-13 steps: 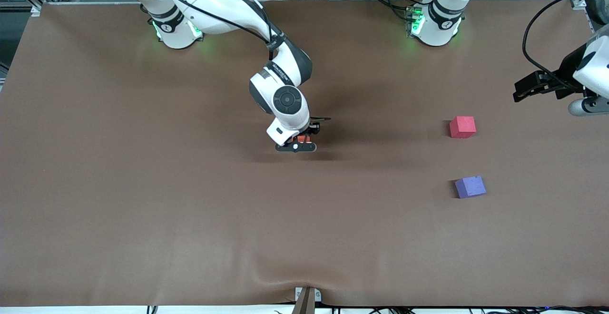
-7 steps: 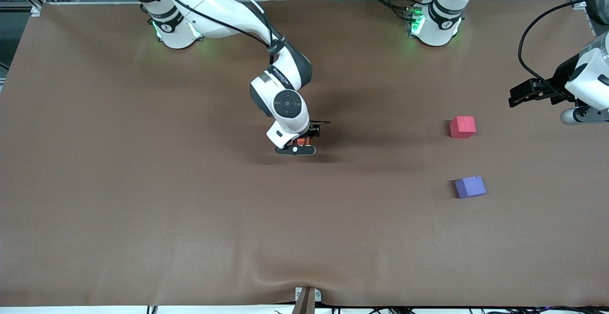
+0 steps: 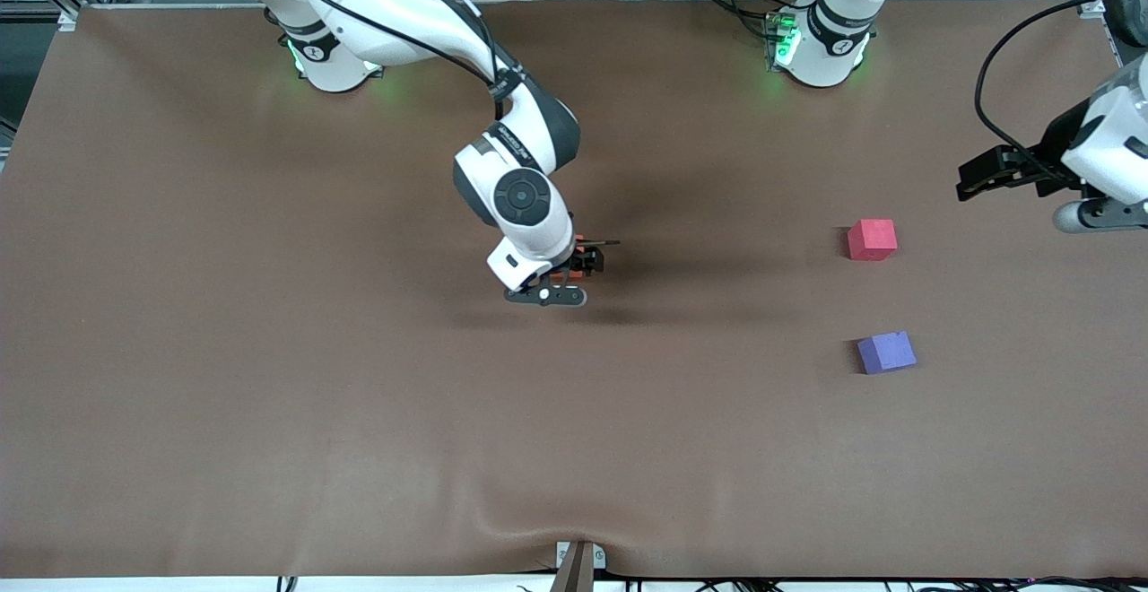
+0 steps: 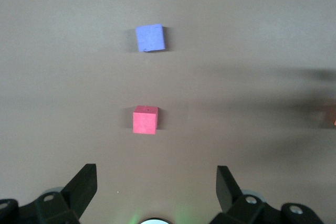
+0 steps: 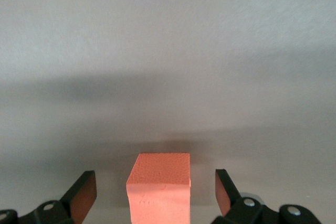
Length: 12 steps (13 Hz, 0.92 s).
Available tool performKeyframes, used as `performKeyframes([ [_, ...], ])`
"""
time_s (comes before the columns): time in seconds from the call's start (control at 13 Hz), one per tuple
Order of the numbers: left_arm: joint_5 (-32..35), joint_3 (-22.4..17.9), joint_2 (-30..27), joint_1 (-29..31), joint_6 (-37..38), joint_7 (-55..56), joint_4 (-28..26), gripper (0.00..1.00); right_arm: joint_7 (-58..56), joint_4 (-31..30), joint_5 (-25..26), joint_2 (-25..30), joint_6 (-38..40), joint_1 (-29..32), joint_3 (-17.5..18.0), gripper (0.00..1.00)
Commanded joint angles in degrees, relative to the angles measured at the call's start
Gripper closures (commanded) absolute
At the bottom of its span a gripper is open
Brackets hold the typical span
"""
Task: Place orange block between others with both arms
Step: 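Set the orange cube down and open the right gripper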
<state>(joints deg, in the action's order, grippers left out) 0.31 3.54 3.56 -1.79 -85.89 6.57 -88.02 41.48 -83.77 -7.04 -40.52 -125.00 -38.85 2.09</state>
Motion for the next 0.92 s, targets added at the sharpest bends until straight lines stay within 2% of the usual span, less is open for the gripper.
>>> performKeyframes([
  [0.0,-0.04,0.15,1.71,-1.1,1.16,-0.24,2.59,0.0,-3.39,-0.86,1.06,2.28,1.08,2.9,0.55,0.0],
  [0.46,-0.48,1.2,1.62,-1.02,1.16,-0.41,2.59,0.0,-22.38,-2.97,1.06,3.07,2.04,11.68,0.46,0.0],
  [0.84,-0.57,1.38,2.76,-1.28,0.98,-0.5,2.59,0.0,-35.65,-12.18,1.15,13.16,2.31,20.03,0.29,0.0],
])
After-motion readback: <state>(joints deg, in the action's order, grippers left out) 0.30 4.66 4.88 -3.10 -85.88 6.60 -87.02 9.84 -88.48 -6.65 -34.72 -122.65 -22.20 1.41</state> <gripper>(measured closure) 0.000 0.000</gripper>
